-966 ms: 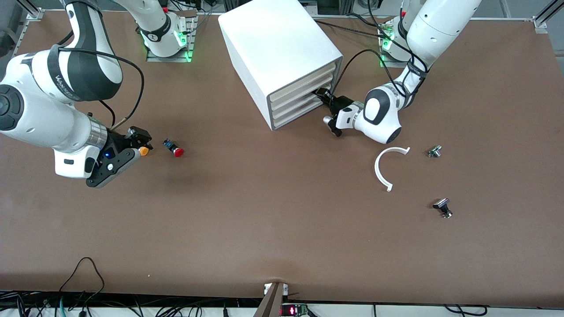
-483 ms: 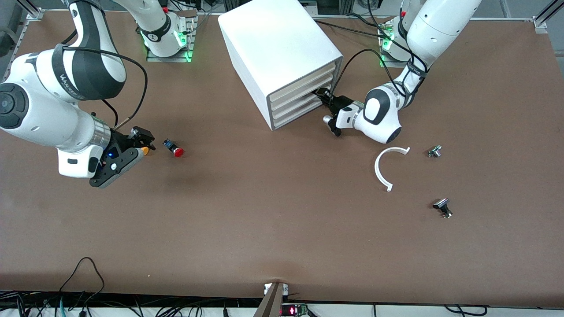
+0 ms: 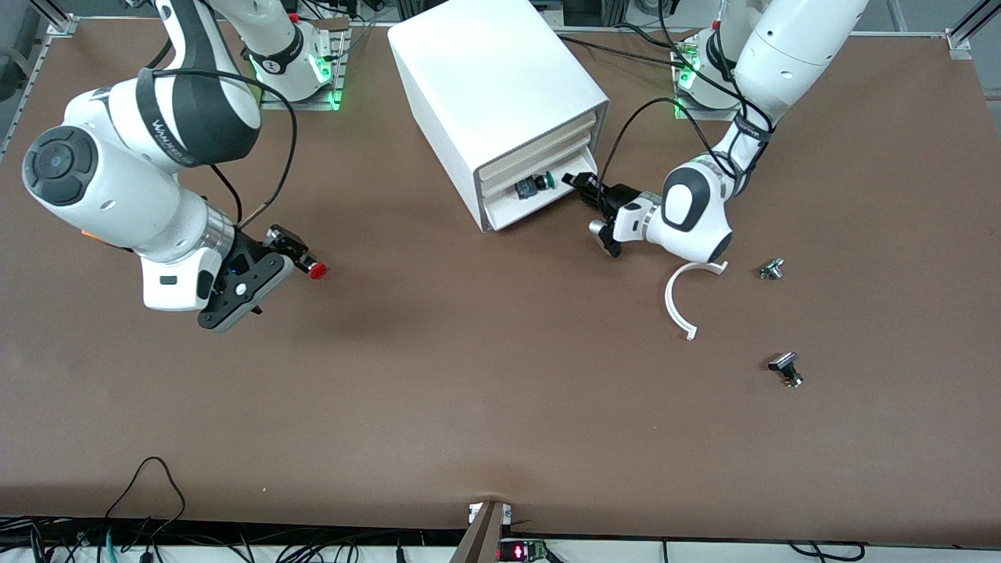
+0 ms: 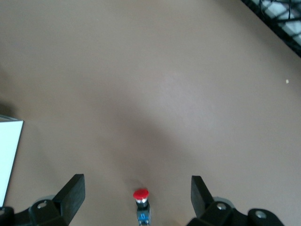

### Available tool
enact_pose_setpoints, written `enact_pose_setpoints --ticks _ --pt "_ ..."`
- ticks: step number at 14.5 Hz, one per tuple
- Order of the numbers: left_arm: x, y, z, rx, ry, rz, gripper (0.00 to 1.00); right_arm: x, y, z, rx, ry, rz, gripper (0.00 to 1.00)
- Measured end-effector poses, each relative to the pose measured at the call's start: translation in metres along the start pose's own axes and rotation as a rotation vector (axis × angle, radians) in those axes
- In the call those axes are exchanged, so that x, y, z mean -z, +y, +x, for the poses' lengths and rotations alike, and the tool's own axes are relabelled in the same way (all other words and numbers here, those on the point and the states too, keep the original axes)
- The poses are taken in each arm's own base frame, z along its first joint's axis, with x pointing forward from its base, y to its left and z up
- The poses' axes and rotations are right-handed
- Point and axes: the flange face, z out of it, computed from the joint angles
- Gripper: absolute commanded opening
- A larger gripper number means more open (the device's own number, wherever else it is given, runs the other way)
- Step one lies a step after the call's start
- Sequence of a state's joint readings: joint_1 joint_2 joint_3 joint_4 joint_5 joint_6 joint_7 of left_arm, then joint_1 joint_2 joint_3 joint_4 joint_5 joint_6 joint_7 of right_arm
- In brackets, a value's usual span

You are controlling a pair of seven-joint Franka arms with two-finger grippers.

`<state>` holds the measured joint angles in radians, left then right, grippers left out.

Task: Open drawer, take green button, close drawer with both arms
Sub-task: 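Pull the white cabinet's drawer open with the left gripper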

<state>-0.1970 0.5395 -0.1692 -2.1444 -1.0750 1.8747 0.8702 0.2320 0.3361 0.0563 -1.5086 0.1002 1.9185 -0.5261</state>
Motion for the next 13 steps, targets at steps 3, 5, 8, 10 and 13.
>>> enact_pose_setpoints --ticks 3,5,8,10,13 --pt "0.032 -0.008 0.007 0.002 0.059 0.019 0.02 -0.002 -0.029 0.015 0.053 0.012 0.018 1.0" --pt "0.053 -0.013 0.011 0.005 0.101 0.035 0.09 0.002 -0.055 0.029 0.1 0.035 0.027 1.0" --pt "0.078 -0.017 0.016 0.004 0.158 0.062 0.16 0.013 -0.096 0.052 0.175 0.068 0.039 1.0" --pt "0.084 -0.019 0.019 0.007 0.179 0.081 0.94 0.008 -0.119 0.063 0.214 0.071 0.047 1.0" --pt "0.097 -0.023 0.024 0.012 0.231 0.133 1.0 -0.004 -0.156 0.081 0.314 0.093 0.041 1.0"
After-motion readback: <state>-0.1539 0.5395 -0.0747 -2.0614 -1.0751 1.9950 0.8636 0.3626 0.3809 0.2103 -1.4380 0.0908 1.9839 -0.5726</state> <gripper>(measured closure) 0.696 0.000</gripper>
